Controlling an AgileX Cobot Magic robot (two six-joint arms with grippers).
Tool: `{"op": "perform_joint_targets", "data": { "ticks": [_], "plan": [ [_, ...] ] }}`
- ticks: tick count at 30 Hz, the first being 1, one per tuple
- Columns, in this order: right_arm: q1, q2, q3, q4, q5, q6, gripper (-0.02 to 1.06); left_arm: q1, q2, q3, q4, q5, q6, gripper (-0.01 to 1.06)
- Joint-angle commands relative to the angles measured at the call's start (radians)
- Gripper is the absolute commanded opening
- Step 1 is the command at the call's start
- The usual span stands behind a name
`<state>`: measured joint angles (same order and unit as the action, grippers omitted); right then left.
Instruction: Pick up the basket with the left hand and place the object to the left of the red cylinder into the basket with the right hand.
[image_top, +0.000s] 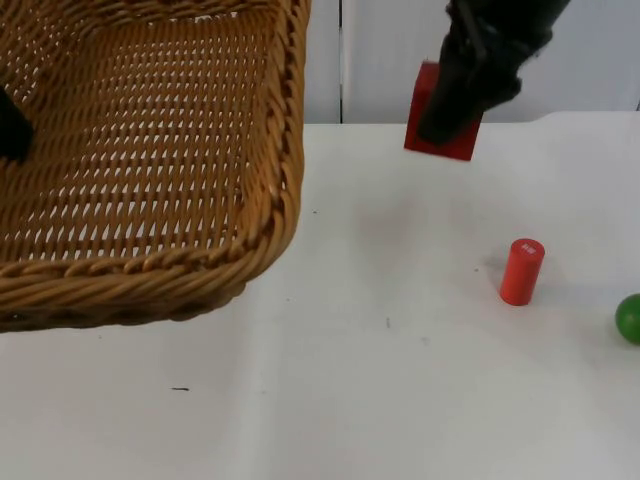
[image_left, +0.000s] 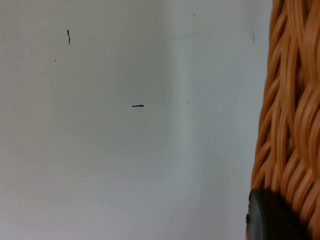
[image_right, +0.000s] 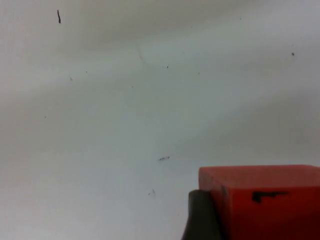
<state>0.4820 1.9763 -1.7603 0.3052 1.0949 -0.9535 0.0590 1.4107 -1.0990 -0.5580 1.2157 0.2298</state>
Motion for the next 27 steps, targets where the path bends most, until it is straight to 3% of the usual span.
{"op": "perform_joint_targets", "data": {
  "ticks": [1,27],
  "plan": [
    [0.007,-0.046,-0.004,0.011,0.009,0.000,0.00,0.000,-0.003,-0.001,-0.027,0.005,-0.001,0.00],
    [0.007,-0.305,-0.004,0.048,0.042,0.031,0.00,0.000,-0.003,-0.001,-0.027,0.005,-0.001,0.00]
  ]
}}
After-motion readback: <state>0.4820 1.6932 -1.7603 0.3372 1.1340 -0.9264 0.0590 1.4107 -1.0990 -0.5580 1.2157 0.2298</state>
